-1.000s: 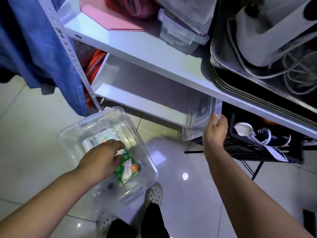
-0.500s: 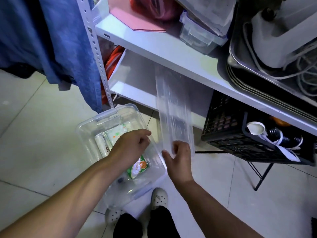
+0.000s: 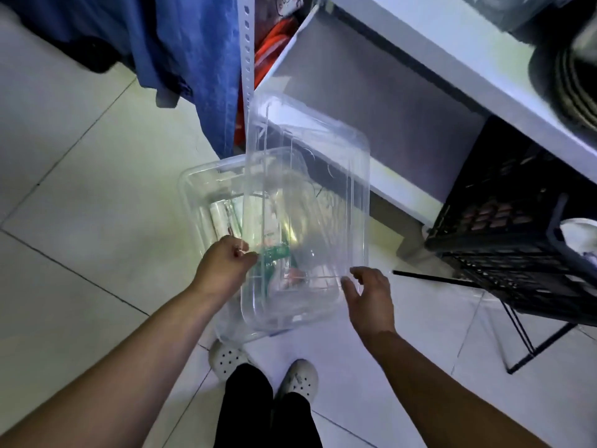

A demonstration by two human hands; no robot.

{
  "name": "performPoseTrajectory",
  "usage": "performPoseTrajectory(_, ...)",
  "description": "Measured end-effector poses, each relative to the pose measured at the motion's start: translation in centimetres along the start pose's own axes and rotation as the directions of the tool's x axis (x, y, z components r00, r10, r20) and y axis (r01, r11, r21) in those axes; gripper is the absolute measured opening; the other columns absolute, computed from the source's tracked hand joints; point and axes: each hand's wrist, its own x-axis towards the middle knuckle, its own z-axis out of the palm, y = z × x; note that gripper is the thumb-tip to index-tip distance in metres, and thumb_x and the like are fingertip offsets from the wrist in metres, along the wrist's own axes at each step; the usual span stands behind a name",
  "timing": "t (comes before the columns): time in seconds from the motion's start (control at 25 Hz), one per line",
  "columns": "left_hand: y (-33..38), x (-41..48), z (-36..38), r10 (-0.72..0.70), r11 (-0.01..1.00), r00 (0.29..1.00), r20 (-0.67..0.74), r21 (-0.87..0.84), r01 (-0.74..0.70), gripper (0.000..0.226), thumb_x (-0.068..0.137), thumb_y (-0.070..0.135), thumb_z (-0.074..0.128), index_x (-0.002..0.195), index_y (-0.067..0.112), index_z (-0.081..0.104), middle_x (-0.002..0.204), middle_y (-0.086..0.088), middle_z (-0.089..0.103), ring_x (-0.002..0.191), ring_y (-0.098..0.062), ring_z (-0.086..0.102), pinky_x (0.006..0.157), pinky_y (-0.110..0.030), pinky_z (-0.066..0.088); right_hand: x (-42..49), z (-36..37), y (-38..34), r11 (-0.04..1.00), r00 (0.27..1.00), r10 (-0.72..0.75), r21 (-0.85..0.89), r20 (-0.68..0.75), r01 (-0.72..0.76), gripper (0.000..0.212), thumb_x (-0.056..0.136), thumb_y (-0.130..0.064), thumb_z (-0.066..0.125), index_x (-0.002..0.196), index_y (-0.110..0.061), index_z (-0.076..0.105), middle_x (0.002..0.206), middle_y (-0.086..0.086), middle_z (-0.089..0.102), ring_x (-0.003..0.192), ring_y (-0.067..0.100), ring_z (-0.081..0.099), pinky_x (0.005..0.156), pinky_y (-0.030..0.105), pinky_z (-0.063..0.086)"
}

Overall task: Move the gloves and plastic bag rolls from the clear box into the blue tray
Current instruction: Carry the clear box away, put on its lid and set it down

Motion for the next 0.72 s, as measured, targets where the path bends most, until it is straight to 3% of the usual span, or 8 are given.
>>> performPoseTrajectory(0.04,-1.3,0.3,-0.3,-0.024,0.998,1.000,-0.012,-0.061,0.023,0.004,0.084,0.012,0.059,0.086,0.011,0.056,0.079,-0.008,0.054,0.064,-0.025,0.053,0.066,-0.034,0.048,0.8,0.3,1.7,0.996,0.997,0.079,-0.052,0.023,-0.078,0.035,0.090,-0.023,0.059,0.119,-0.005,0.056,0.119,0.015,0.059,0.114,0.030,0.051,0.098,0.036,0.039)
performPoseTrajectory(0.16,-6.1,1.4,-0.9,-0.155,0.961,0.988,-0.020,-0.234,0.146,0.013,0.086,0.006,0.053,0.077,0.015,0.053,0.076,-0.007,0.048,0.064,-0.019,0.045,0.059,-0.029,0.041,3.1,2.5,5.6,0.956,0.943,0.290,-0.089,0.164,-0.279,0.051,0.093,-0.022,0.053,0.137,-0.001,0.037,0.139,0.021,0.044,0.127,0.034,0.042,0.107,0.039,0.032)
performPoseTrajectory(0.24,-9.5,2.3,-0.7,-0.263,0.915,0.964,-0.036,-0.325,0.237,0.014,0.087,0.003,0.053,0.094,0.014,0.058,0.077,-0.003,0.052,0.066,-0.016,0.047,0.061,-0.029,0.041,4.3,4.9,7.0,0.922,0.895,0.372,0.015,0.247,-0.387,0.055,0.093,-0.022,0.053,0.140,-0.002,0.032,0.138,0.022,0.044,0.124,0.035,0.046,0.105,0.040,0.036)
performPoseTrajectory(0.32,-12.8,3.0,-0.3,-0.310,0.899,0.948,-0.069,-0.346,0.268,0.024,0.089,0.004,0.052,0.110,0.013,0.056,0.083,-0.004,0.054,0.071,-0.017,0.049,0.067,-0.032,0.044,5.0,7.2,7.4,0.882,0.879,0.401,0.151,0.259,-0.447,0.045,0.091,-0.015,0.054,0.132,-0.002,0.041,0.119,0.023,0.057,0.102,0.033,0.056,0.088,0.034,0.043)
performPoseTrajectory(0.36,-14.2,3.3,-0.1,-0.325,0.895,0.942,-0.086,-0.348,0.277,0.026,0.090,0.005,0.050,0.115,0.012,0.055,0.089,-0.007,0.055,0.076,-0.018,0.050,0.072,-0.034,0.045,5.2,8.1,7.5,0.875,0.885,0.398,0.192,0.240,-0.445,0.039,0.090,-0.012,0.055,0.127,-0.003,0.046,0.110,0.022,0.060,0.091,0.029,0.056,0.078,0.030,0.041)
performPoseTrajectory(0.44,-16.7,3.7,0.6,-0.356,0.880,0.929,-0.096,-0.370,0.299,0.029,0.091,0.004,0.049,0.118,0.010,0.055,0.101,-0.012,0.055,0.086,-0.021,0.052,0.079,-0.037,0.044,5.7,9.9,7.6,0.891,0.910,0.365,0.210,0.195,-0.403,0.034,0.089,-0.008,0.055,0.121,-0.004,0.049,0.108,0.023,0.061,0.084,0.025,0.053,0.074,0.027,0.039)
performPoseTrajectory(0.56,-19.4,4.5,2.1,-0.407,0.846,0.906,-0.119,-0.424,0.324,0.030,0.091,0.002,0.047,0.119,0.009,0.055,0.109,-0.013,0.055,0.092,-0.023,0.052,0.080,-0.036,0.043,6.4,11.7,7.8,0.946,0.955,0.281,0.144,0.092,-0.292,0.036,0.090,-0.010,0.054,0.125,-0.002,0.051,0.118,0.022,0.058,0.098,0.030,0.056,0.087,0.026,0.039)
performPoseTrajectory(0.72,-20.6,5.9,3.3,-0.415,0.859,0.890,-0.190,-0.405,0.314,0.031,0.092,0.003,0.044,0.119,0.010,0.056,0.098,-0.010,0.054,0.072,-0.017,0.051,0.080,-0.037,0.045,6.8,12.7,8.3,0.956,0.958,0.287,0.056,0.028,-0.288,0.040,0.092,-0.018,0.056,0.130,-0.009,0.050,0.124,0.025,0.050,0.114,0.040,0.048,0.103,0.041,0.038)
